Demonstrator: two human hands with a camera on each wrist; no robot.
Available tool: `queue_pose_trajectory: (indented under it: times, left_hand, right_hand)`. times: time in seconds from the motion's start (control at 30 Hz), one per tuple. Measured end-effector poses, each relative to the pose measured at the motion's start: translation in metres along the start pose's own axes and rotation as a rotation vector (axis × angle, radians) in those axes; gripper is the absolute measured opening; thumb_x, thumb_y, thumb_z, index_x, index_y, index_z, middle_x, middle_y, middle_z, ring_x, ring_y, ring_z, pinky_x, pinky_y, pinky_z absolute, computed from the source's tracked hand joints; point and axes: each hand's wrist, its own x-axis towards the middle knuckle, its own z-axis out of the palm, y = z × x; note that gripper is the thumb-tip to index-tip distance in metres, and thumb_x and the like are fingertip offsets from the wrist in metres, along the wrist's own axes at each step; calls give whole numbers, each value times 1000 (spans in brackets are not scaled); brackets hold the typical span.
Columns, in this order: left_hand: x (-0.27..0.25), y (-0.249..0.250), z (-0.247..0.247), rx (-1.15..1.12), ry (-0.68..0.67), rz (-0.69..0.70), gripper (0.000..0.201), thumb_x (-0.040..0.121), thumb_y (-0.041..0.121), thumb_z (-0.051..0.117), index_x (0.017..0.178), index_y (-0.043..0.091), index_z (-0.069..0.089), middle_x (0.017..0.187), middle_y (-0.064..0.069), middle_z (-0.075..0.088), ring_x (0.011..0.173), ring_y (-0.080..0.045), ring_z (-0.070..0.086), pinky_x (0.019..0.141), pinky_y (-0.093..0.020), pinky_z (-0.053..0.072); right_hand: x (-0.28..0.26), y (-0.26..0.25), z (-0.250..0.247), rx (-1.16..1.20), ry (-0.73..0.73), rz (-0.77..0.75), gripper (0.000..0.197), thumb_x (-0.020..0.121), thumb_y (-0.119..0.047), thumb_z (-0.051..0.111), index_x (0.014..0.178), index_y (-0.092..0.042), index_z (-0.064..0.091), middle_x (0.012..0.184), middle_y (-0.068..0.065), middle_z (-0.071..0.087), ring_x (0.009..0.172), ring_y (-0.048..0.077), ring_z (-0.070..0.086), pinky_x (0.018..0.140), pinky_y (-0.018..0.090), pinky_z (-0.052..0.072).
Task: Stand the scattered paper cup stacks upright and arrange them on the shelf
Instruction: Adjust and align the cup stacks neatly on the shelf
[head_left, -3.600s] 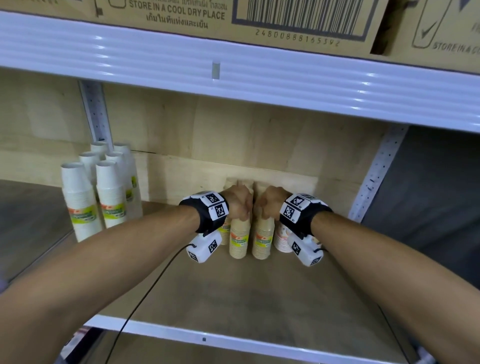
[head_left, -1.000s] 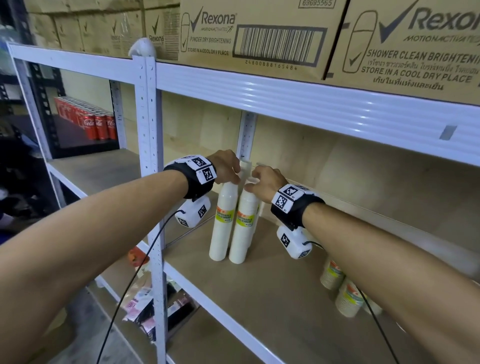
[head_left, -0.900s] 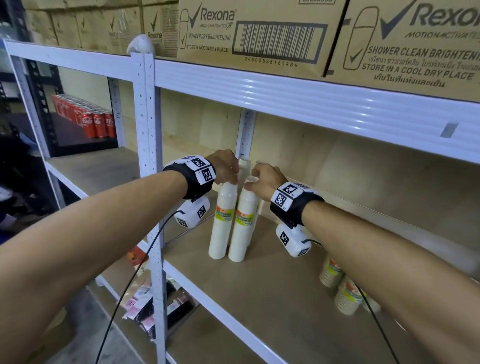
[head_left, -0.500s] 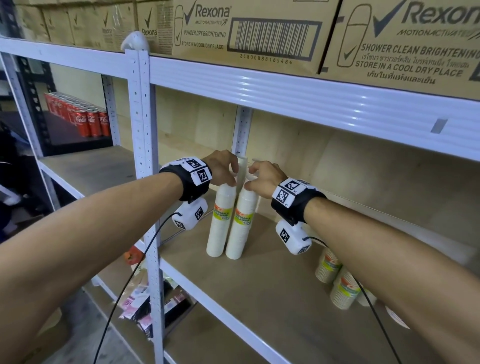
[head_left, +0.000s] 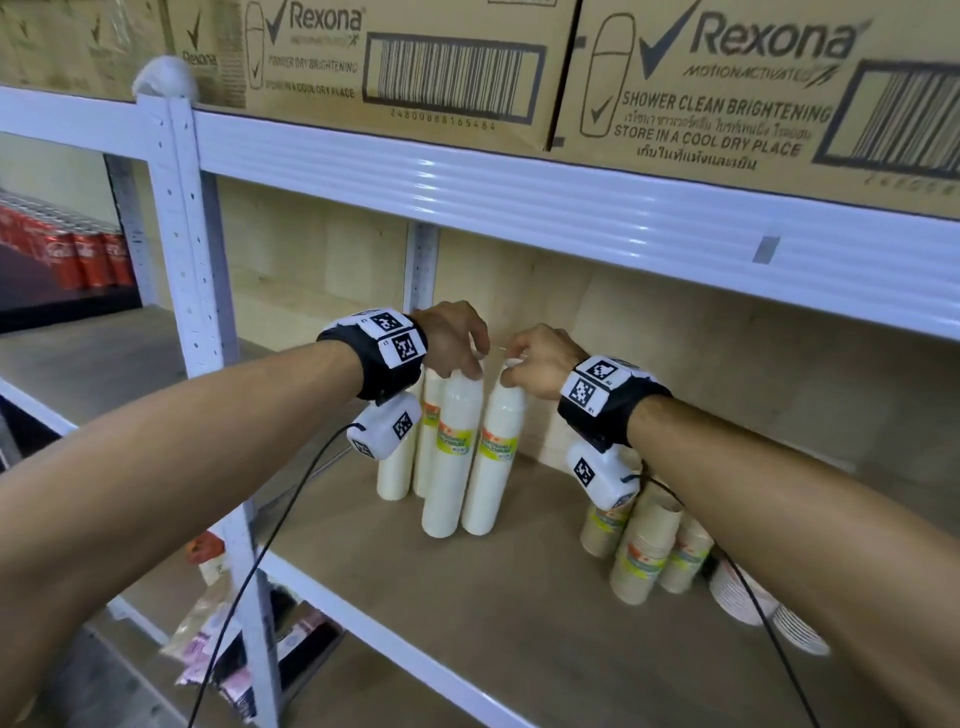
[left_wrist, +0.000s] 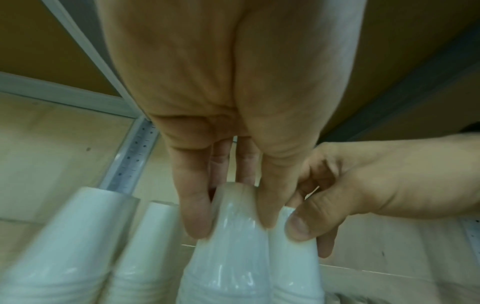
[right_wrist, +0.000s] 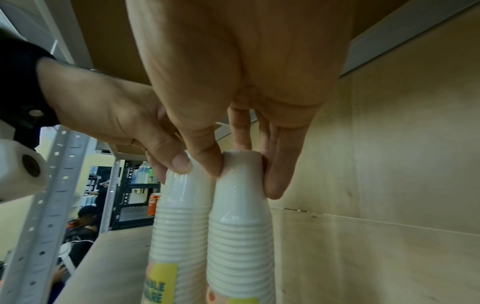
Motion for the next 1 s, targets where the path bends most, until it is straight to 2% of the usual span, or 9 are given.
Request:
queue_pose_trajectory:
  times: [0.13, 0.23, 0.3, 0.4, 0.5, 0.73, 0.87, 0.97, 1.0]
  left_hand:
    - [20, 21, 9, -3, 5, 58, 40, 79, 20, 80, 116, 16, 67, 121, -7, 58, 91, -24, 67, 51, -21, 50]
    - [37, 32, 19, -30, 20, 93, 38, 80, 19, 79, 116, 15, 65, 120, -3, 52, 79, -16, 62, 44, -16, 47]
    - [48, 39, 25, -21, 38, 117, 38, 81, 20, 78, 116, 15, 65, 124, -2, 51, 82, -13, 60, 53, -18, 50]
    - [64, 46, 33, 21, 70, 146, 40, 82, 21, 76, 119, 15, 65, 131, -3, 50, 110, -20, 56, 76, -25, 47]
    - [78, 52, 40, 18, 98, 160, 41, 83, 18, 75, 122, 12, 63, 134, -6, 50, 118, -23, 53, 79, -23, 40]
    - [104, 60, 51, -24, 129, 178, 39, 86, 14, 71, 124, 13, 63, 134, -6, 49, 122, -23, 51, 82, -22, 40]
    - [115, 61, 55, -88, 119, 164, 38, 88, 12, 68, 125, 13, 61, 138, -7, 49, 124, -26, 51, 90, -28, 46]
    - [123, 61, 57, -97, 93, 123, 42, 94, 16, 62, 135, 15, 55, 146, -6, 46, 130, -24, 48, 92, -25, 42]
    - [125, 61, 57, -98, 82, 111, 42, 95, 18, 61, 136, 15, 54, 147, -5, 46, 131, -23, 47, 90, -23, 41]
  right_hand:
    - [-1, 22, -14, -25, 36, 64, 40, 79, -24, 72, 116, -13, 65, 102, 1, 58, 89, 18, 55, 70, 23, 41]
    - [2, 38, -20, -38, 60, 125, 36, 77, -22, 73, 111, -13, 67, 107, 6, 63, 89, 20, 59, 69, 23, 43]
    - [5, 49, -23, -36, 80, 160, 33, 75, -22, 74, 107, -14, 66, 108, 6, 62, 87, 20, 58, 67, 23, 42]
    - [9, 65, -24, -34, 111, 205, 32, 75, -22, 74, 105, -15, 65, 110, 6, 62, 88, 21, 59, 67, 24, 42]
    - [15, 77, -26, -41, 125, 240, 33, 76, -21, 73, 107, -14, 64, 113, 8, 62, 94, 24, 61, 69, 25, 44]
    - [29, 93, -28, -60, 133, 277, 38, 78, -20, 72, 114, -14, 61, 121, 9, 60, 105, 28, 61, 73, 26, 43]
    - [37, 100, -29, -110, 115, 266, 31, 87, -20, 65, 115, -10, 60, 121, 8, 60, 106, 26, 59, 75, 25, 44]
    - [39, 99, -30, -95, 98, 273, 27, 93, -20, 58, 118, -8, 58, 121, 3, 58, 105, 23, 55, 81, 27, 43]
    - [43, 101, -27, -96, 83, 281, 27, 95, -19, 56, 119, -6, 58, 122, 6, 58, 107, 25, 56, 85, 30, 45]
